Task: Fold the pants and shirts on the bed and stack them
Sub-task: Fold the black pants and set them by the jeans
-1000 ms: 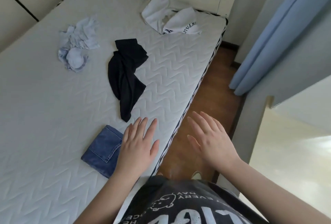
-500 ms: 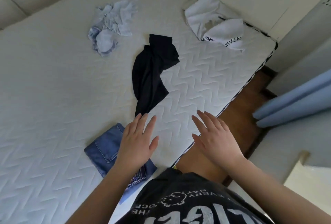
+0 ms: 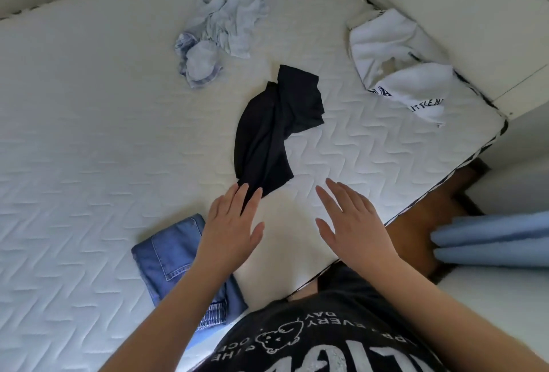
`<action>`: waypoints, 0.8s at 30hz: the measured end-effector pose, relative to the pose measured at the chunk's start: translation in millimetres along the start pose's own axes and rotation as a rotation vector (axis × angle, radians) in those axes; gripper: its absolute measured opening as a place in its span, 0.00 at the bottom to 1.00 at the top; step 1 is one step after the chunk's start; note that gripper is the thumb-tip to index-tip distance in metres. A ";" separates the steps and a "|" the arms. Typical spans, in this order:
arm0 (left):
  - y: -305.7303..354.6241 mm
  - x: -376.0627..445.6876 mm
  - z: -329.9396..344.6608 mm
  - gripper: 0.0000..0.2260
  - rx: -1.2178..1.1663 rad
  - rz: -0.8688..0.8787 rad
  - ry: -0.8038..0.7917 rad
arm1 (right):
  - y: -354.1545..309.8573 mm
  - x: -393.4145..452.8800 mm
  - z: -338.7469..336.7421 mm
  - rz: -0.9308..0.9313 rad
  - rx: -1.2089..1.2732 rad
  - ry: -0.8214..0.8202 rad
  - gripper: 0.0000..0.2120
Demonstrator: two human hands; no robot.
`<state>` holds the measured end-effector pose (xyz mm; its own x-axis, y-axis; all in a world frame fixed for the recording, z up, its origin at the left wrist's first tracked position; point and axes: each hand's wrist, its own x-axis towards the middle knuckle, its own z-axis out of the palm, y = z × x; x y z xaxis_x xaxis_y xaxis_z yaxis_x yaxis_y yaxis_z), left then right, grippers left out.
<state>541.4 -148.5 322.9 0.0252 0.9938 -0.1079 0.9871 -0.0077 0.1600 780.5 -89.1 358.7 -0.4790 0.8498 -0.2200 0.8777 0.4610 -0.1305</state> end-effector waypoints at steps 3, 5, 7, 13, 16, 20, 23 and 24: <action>9.0 21.6 6.1 0.28 -0.010 -0.078 -0.023 | 22.1 28.4 3.0 -0.062 -0.016 0.041 0.28; 19.6 40.3 9.8 0.28 -0.011 -0.147 -0.052 | 40.3 51.5 4.7 -0.102 -0.045 0.094 0.27; 32.5 59.7 12.6 0.28 -0.015 -0.217 -0.063 | 58.4 75.4 2.8 -0.132 -0.056 0.115 0.27; 58.7 123.3 21.7 0.27 -0.016 -0.356 -0.008 | 99.9 149.6 -2.2 -0.320 -0.089 0.072 0.27; 56.0 147.8 27.5 0.26 -0.013 -0.412 0.005 | 104.0 182.6 -1.6 -0.407 -0.117 0.028 0.27; 35.0 165.1 46.3 0.26 -0.009 -0.480 0.006 | 97.4 226.7 9.6 -0.470 -0.144 0.019 0.25; 11.0 176.4 71.7 0.25 -0.017 -0.517 -0.006 | 87.4 263.3 31.2 -0.485 -0.168 -0.031 0.26; 3.0 180.8 81.2 0.25 -0.027 -0.527 -0.011 | 83.6 275.7 40.9 -0.485 -0.175 -0.056 0.26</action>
<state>561.8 22.3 224.2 -0.4713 0.8611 -0.1908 0.8620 0.4955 0.1068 721.4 173.3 247.6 -0.8267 0.5150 -0.2268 0.5409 0.8384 -0.0680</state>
